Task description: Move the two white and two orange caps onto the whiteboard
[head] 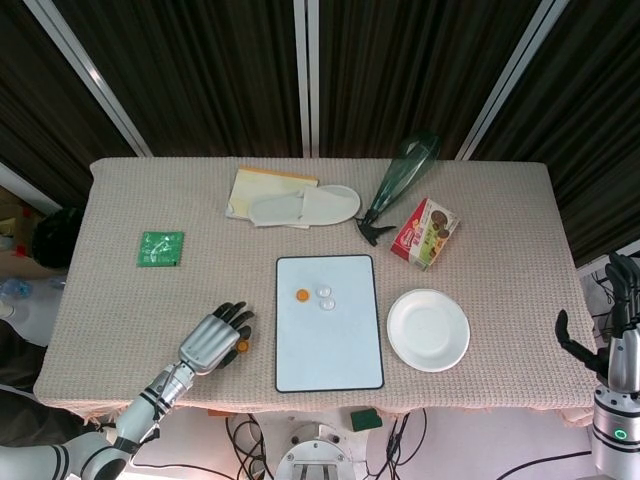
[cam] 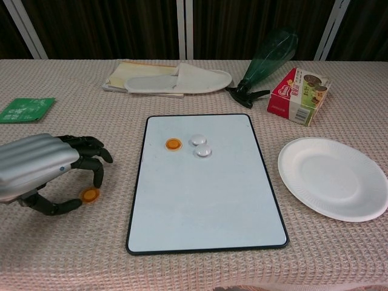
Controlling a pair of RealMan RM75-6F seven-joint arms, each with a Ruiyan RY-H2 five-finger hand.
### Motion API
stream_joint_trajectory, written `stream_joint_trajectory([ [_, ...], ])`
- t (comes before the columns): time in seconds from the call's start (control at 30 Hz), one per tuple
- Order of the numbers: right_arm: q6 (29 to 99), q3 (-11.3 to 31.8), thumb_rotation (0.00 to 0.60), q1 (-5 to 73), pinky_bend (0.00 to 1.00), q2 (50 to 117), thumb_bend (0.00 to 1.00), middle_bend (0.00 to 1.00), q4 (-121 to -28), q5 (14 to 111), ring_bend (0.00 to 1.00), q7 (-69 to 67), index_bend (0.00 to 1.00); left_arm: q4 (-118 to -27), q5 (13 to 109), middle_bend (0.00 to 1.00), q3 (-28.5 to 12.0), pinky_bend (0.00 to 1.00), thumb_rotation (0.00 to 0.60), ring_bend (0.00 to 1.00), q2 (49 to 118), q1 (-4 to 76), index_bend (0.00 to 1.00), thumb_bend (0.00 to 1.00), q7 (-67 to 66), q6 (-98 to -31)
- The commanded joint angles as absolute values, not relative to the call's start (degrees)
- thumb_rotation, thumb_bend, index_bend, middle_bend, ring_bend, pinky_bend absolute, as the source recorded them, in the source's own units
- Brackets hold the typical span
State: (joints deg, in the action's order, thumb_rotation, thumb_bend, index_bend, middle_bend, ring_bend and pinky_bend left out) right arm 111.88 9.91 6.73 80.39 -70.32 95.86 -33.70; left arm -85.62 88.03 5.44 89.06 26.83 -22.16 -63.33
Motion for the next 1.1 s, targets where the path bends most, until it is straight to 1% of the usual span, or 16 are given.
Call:
stream_joint_trajectory([
  [0.03, 111.82, 9.9, 0.6, 6.73, 0.0, 80.41, 0.48, 0.02, -70.31, 95.82, 0.0, -33.72, 0.05, -85.68, 88.14, 0.18, 5.43, 0.18, 0.6, 0.1, 89.0, 26.83, 0.44, 0.3, -21.9, -63.21],
  [0.2, 111.85, 9.88, 0.6, 6.63, 0.0, 80.47, 0.48, 0.02, -70.19, 95.73, 0.0, -33.83, 0.05, -85.48, 88.64, 0.18, 5.32, 0.18, 0.6, 0.1, 89.02, 26.76, 0.48, 0.3, -21.36, -63.42],
  [0.33, 111.98, 9.92, 0.6, 6.58, 0.0, 80.5, 0.48, 0.02, -70.15, 95.73, 0.0, -33.83, 0.05, -85.94, 89.0, 0.18, 4.96, 0.18, 0.6, 0.12, 88.7, 26.75, 0.48, 0.3, -20.36, -63.85],
  [0.57, 111.91, 9.89, 0.6, 6.7, 0.0, 80.47, 0.48, 0.02, -70.32, 95.95, 0.0, -33.63, 0.05, -88.48, 89.66, 0.18, 3.69, 0.18, 0.6, 0.12, 87.32, 27.74, 0.49, 0.3, -18.81, -63.8],
  [0.7, 111.7, 9.83, 0.6, 6.88, 0.0, 80.57, 0.48, 0.02, -70.39, 96.11, 0.0, -33.45, 0.05, -91.56, 88.89, 0.18, 1.26, 0.18, 0.6, 0.12, 86.3, 30.43, 0.49, 0.31, -19.56, -61.11],
  [0.83, 111.63, 9.93, 0.6, 7.07, 0.0, 80.76, 0.48, 0.02, -70.4, 96.21, 0.0, -32.58, 0.05, -93.78, 86.58, 0.17, -2.72, 0.18, 0.6, 0.12, 86.92, 34.09, 0.49, 0.31, -21.48, -57.64],
  [0.93, 111.84, 10.01, 0.6, 7.02, 0.0, 80.51, 0.48, 0.02, -70.86, 96.27, 0.0, -32.51, 0.05, -92.63, 85.18, 0.17, -4.94, 0.18, 0.6, 0.11, 89.0, 36.34, 0.5, 0.31, -23.0, -56.02],
  [1.1, 111.7, 10.33, 0.6, 6.81, 0.0, 79.88, 0.48, 0.02, -71.21, 95.59, 0.0, -32.49, 0.05, -89.04, 84.26, 0.15, -6.19, 0.15, 0.6, 0.06, 93.36, 38.87, 0.53, 0.31, -23.51, -54.53],
])
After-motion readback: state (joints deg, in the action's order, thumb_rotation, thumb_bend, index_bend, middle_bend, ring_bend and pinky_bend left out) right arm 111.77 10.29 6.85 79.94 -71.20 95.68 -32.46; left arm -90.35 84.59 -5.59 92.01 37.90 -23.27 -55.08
